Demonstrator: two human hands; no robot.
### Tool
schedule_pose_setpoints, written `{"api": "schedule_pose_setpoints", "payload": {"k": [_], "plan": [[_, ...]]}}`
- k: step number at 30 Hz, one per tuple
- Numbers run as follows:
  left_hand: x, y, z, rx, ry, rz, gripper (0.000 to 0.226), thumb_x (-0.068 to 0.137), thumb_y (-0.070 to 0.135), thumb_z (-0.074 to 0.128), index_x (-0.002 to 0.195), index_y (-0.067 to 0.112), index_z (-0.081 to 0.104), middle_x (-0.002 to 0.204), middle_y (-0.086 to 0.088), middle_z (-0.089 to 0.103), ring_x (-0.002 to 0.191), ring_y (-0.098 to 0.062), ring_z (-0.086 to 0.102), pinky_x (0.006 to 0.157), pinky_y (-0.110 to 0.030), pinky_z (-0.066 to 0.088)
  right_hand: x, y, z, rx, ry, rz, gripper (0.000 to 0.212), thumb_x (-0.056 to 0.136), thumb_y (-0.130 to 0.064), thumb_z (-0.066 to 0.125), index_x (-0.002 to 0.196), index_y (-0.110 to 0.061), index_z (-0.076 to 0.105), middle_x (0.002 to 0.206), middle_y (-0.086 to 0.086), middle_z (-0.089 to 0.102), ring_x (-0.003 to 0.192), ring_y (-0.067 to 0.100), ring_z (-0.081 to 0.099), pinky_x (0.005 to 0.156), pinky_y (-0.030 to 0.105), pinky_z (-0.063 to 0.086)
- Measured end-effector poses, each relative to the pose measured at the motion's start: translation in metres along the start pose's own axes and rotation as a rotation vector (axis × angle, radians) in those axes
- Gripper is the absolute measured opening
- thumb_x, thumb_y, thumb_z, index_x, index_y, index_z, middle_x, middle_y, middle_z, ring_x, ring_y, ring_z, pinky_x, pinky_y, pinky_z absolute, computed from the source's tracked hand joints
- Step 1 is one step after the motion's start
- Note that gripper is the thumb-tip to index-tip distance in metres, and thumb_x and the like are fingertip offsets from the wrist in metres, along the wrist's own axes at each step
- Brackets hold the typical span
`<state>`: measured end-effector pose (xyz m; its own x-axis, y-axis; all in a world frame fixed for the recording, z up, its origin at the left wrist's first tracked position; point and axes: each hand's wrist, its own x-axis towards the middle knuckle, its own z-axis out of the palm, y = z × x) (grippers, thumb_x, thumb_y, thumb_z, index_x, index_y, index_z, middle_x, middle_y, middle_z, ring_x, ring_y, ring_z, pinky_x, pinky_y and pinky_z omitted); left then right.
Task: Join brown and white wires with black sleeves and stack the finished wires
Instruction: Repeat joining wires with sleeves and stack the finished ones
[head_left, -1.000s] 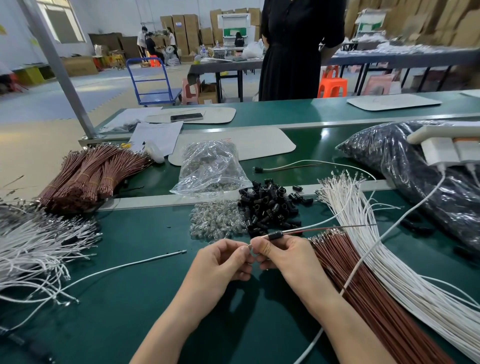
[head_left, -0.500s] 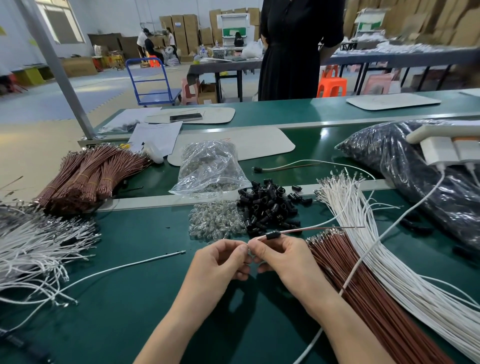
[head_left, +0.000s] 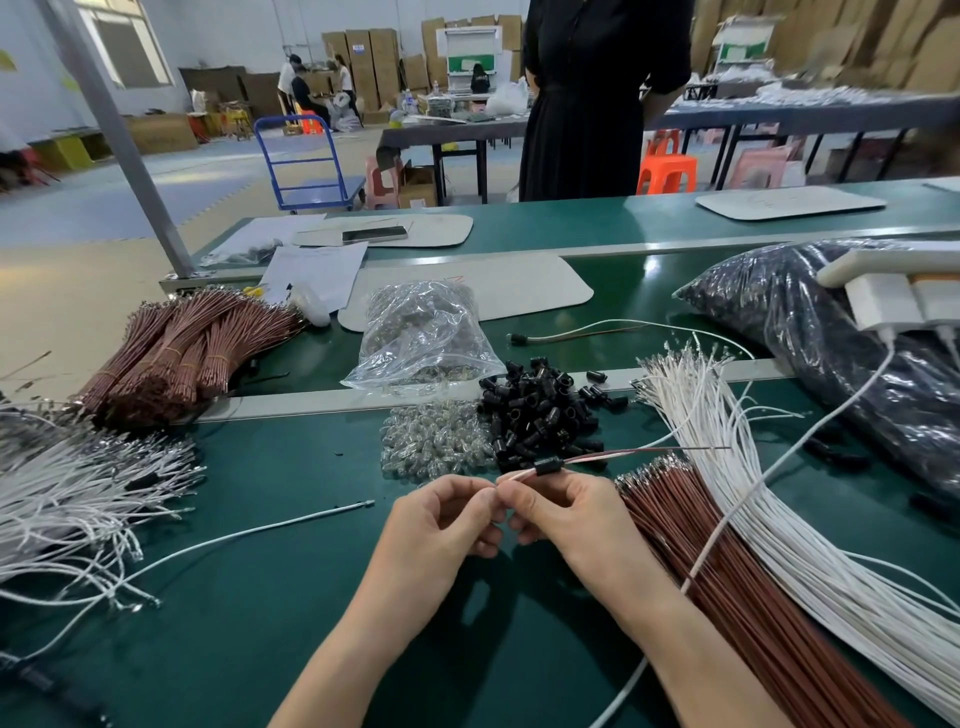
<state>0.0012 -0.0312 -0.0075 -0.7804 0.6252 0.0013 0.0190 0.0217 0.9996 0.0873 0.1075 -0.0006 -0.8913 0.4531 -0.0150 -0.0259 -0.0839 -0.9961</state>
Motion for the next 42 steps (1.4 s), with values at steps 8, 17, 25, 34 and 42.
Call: {"api": "schedule_pose_setpoints", "payload": {"k": [8, 17, 25, 34, 42], "plan": [[0.001, -0.001, -0.004, 0.239, 0.155, 0.099, 0.010, 0.099, 0.026, 0.063, 0.099, 0.026, 0.073, 0.085, 0.011, 0.074, 0.075, -0.004, 0.066, 0.069, -0.016, 0.051, 0.001, -0.001, 0.002, 0.008, 0.078, 0.010, 0.007, 0.086, -0.025, 0.077, 0.082, -0.022, 0.081, 0.077, 0.002, 0.075, 0.067, 0.007, 0.066, 0.060, 0.021, 0.054], [0.033, 0.001, -0.002, 1.314, 0.290, 0.337, 0.022, 0.102, 0.032, 0.052, 0.116, 0.019, 0.062, 0.105, -0.003, 0.055, 0.096, -0.024, 0.056, 0.079, -0.033, 0.046, 0.000, -0.007, 0.001, 0.178, 0.128, 0.062, 0.009, 0.086, -0.018, 0.076, 0.083, -0.011, 0.079, 0.077, 0.003, 0.073, 0.066, 0.010, 0.064, 0.060, 0.022, 0.055], [0.010, 0.011, 0.004, 0.631, 0.299, 0.375, 0.006, 0.098, 0.021, 0.062, 0.099, 0.027, 0.064, 0.090, 0.010, 0.066, 0.085, -0.007, 0.062, 0.077, -0.016, 0.046, 0.001, -0.005, 0.007, 0.414, 0.060, 0.114, 0.025, 0.065, -0.036, 0.081, 0.077, -0.014, 0.081, 0.080, 0.005, 0.073, 0.063, 0.008, 0.063, 0.058, 0.018, 0.053], [-0.003, 0.006, 0.012, -0.200, 0.148, 0.142, 0.020, 0.090, 0.024, 0.064, 0.105, 0.017, 0.074, 0.092, -0.008, 0.078, 0.085, -0.021, 0.074, 0.079, -0.023, 0.057, 0.004, -0.001, 0.009, 0.477, 0.042, 0.138, 0.026, 0.065, -0.034, 0.081, 0.079, -0.013, 0.081, 0.086, 0.008, 0.074, 0.067, 0.008, 0.066, 0.061, 0.018, 0.054], [-0.003, 0.004, 0.012, -0.187, 0.125, 0.160, 0.023, 0.088, 0.024, 0.065, 0.107, 0.013, 0.072, 0.093, -0.007, 0.079, 0.087, -0.022, 0.076, 0.079, -0.021, 0.058, 0.004, -0.002, 0.010, 0.465, 0.046, 0.133, 0.033, 0.062, -0.037, 0.082, 0.084, -0.012, 0.081, 0.092, 0.012, 0.075, 0.073, 0.010, 0.067, 0.063, 0.018, 0.054]]}}
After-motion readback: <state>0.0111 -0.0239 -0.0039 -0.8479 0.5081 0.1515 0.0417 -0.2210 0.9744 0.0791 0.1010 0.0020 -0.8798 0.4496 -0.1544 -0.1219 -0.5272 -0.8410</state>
